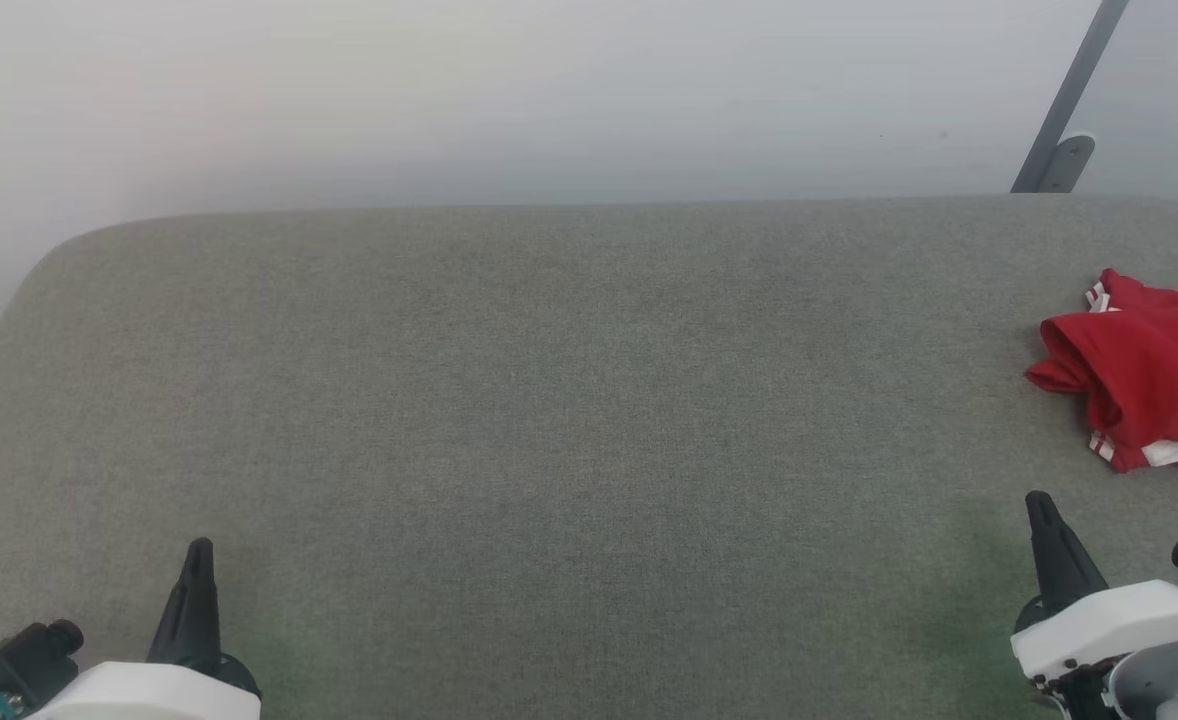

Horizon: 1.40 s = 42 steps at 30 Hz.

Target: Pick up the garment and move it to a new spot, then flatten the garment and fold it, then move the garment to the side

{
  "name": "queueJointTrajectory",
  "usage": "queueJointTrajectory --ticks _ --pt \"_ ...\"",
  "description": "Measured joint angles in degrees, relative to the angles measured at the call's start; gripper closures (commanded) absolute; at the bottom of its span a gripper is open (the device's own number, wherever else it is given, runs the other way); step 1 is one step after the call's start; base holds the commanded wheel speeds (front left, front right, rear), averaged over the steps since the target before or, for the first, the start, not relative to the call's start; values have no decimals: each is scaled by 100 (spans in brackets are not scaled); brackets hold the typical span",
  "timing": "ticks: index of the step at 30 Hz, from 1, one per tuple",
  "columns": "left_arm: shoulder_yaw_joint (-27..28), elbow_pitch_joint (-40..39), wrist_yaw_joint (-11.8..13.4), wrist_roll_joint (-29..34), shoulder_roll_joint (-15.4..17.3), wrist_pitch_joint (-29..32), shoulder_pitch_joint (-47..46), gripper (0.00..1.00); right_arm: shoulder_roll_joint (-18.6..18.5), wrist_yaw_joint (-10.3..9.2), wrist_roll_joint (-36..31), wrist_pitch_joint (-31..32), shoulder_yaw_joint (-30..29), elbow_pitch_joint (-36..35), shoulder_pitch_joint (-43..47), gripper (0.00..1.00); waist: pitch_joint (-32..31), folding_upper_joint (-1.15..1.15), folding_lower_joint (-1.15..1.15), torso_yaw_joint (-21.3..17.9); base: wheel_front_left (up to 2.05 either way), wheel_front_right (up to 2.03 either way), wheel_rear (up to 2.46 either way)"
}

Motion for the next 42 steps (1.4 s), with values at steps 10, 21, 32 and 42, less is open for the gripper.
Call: queueJointTrajectory --ticks 10,21,32,42 --pt "-7 -30 0 -711 -102 237 -112 100 80 -1 761 156 -14 -55 -12 100 -15 0 0 -7 0 0 0" --pt "-14 -53 0 -1406 -204 463 -192 100 177 -1 1503 302 -30 -147 -35 100 -30 0 0 -15 0 0 0" --pt "-21 -75 0 -2022 -320 659 -263 100 247 -1 2162 431 -42 -186 -74 100 -46 0 0 -23 0 0 0" --pt "-25 -89 0 -2530 -379 820 -344 100 327 -1 2711 535 -54 -227 -113 100 -60 0 0 -30 0 0 0"
